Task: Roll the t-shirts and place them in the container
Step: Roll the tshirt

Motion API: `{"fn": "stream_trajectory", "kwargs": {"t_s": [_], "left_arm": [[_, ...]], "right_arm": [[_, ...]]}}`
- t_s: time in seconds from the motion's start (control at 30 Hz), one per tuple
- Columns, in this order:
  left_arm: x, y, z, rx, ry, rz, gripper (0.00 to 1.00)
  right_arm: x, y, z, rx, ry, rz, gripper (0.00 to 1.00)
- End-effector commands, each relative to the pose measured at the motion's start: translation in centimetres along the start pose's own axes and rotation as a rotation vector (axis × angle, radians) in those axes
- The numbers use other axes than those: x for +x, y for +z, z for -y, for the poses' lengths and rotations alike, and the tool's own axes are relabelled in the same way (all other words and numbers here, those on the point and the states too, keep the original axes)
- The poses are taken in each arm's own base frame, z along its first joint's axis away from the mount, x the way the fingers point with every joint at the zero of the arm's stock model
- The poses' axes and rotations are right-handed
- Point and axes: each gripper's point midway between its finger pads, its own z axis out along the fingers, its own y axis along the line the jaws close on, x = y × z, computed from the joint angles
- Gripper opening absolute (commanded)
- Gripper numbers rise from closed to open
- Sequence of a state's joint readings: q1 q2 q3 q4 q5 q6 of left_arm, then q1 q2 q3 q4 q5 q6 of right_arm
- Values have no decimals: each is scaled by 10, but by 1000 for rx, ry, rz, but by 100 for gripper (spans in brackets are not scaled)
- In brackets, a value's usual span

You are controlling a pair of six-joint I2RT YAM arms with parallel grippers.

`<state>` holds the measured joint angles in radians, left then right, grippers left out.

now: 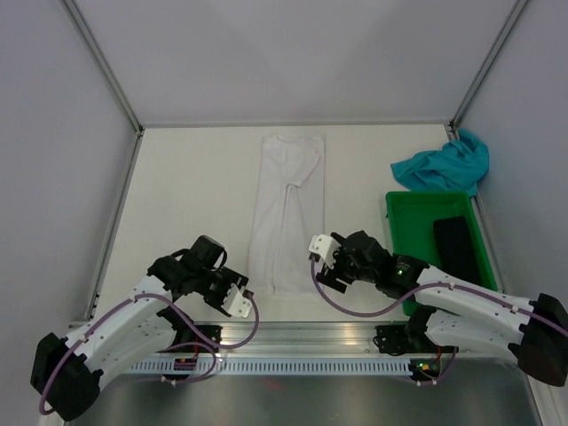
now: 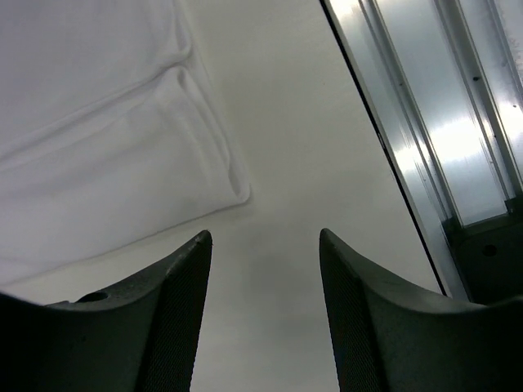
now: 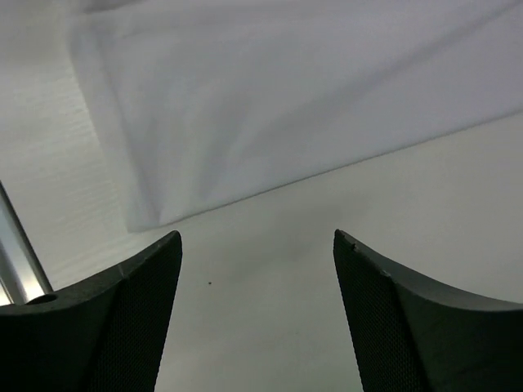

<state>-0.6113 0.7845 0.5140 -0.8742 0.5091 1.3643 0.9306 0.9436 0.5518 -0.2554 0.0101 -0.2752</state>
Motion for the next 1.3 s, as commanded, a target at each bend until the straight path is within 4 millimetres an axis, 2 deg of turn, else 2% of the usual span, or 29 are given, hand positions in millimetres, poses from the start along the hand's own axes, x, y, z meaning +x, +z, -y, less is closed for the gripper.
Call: {"fn": "stream_trajectory", "kwargs": {"t_s": [0.0,0.07,0.13,0.17,0.23,0.3,0.43,0.57,0.8,0.87,0.9,0.97,1.0,1.1,1.13,1.2,1.23,1.27], "left_arm": [[-12,18,-8,19,243,103,61],[-7,23,-6,34,267,95,61],[-4,27,-11,27,266,85,62],[-3,29,-17,6,272,82,61],[-2,32,-20,8,262,81,62],[-1,34,-23,22,259,80,61],[4,40,-20,63,256,69,59],[8,45,-14,86,293,71,56],[8,49,-14,110,292,79,48],[8,51,-14,115,301,84,48],[8,51,-17,108,300,85,48],[7,52,-26,80,294,81,42],[8,53,-26,83,295,79,40],[10,55,-21,95,303,80,29],[9,55,-19,99,304,84,21],[6,55,-17,98,285,91,15],[4,54,-19,93,283,95,6],[3,53,-19,90,254,95,3]], "right_arm": [[28,6,-38,-289,-378,-58,80],[35,13,-39,-291,-446,-64,78],[25,19,-40,-272,-507,4,78],[28,21,-46,-288,-517,16,76],[19,25,-58,-307,-541,66,75],[18,26,-65,-328,-567,70,74],[31,33,-72,-361,-593,38,74],[29,38,-80,-394,-580,37,72],[49,39,-83,-437,-597,-43,58],[47,39,-85,-456,-598,-46,57],[56,38,-87,-479,-598,-81,56],[59,39,-88,-505,-617,-106,50],[68,39,-90,-531,-621,-144,46],[76,40,-91,-560,-632,-189,21],[75,41,-91,-560,-631,-190,13],[74,41,-91,-556,-632,-188,9],[74,41,-91,-558,-630,-185,8],[69,40,-92,-560,-623,-167,8]]}}
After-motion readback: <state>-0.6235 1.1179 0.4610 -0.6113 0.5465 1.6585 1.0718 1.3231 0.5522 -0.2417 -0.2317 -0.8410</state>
